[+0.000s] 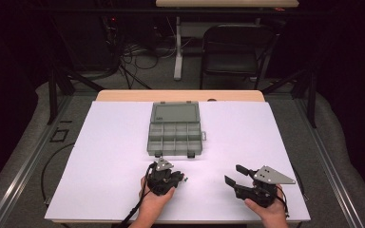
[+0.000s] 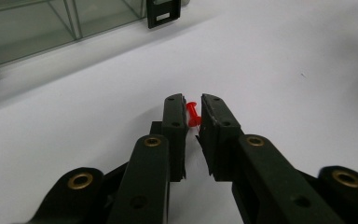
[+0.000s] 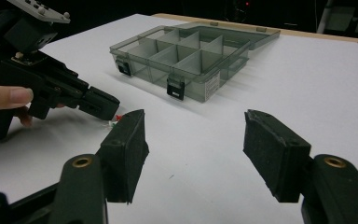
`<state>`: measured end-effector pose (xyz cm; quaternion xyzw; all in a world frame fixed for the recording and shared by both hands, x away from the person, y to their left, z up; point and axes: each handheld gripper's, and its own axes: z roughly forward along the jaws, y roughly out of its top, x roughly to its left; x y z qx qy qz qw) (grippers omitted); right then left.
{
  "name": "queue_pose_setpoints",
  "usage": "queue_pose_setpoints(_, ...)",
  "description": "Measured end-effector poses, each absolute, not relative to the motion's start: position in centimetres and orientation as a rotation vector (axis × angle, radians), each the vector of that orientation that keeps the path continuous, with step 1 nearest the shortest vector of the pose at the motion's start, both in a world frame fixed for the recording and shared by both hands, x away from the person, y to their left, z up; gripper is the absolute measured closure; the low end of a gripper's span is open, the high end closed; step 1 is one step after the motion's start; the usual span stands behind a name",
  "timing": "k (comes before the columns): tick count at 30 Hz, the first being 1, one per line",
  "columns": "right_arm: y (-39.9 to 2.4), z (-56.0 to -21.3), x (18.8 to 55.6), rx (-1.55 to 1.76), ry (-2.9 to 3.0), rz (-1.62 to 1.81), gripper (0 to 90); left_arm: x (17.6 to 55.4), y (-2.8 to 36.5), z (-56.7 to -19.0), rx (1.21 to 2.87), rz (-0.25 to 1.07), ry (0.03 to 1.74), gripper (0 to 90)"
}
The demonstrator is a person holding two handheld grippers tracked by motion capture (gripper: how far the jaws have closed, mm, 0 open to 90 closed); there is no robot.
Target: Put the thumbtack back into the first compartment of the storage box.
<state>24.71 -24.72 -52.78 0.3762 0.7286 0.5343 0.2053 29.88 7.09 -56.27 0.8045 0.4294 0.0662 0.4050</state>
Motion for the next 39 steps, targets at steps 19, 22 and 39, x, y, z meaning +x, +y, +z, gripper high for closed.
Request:
queue_pose_setpoints(19,-24.65,-52.88,24.72,1.051,2.037,1.497,38.8,29.83,7.24,-56.24,2.005,0.182,1.098,76.0)
queue_pose_setpoints(22,-24.67,-52.88,24.73,1.052,2.041,1.494,38.8,29.87,7.10,-56.48,2.004,0.186,1.097,74.8)
queue_pose_setpoints(39,-24.69,-52.91,24.75,1.058,2.047,1.492,38.8,29.80,6.90,-56.62,2.049,0.263,1.062,82.9)
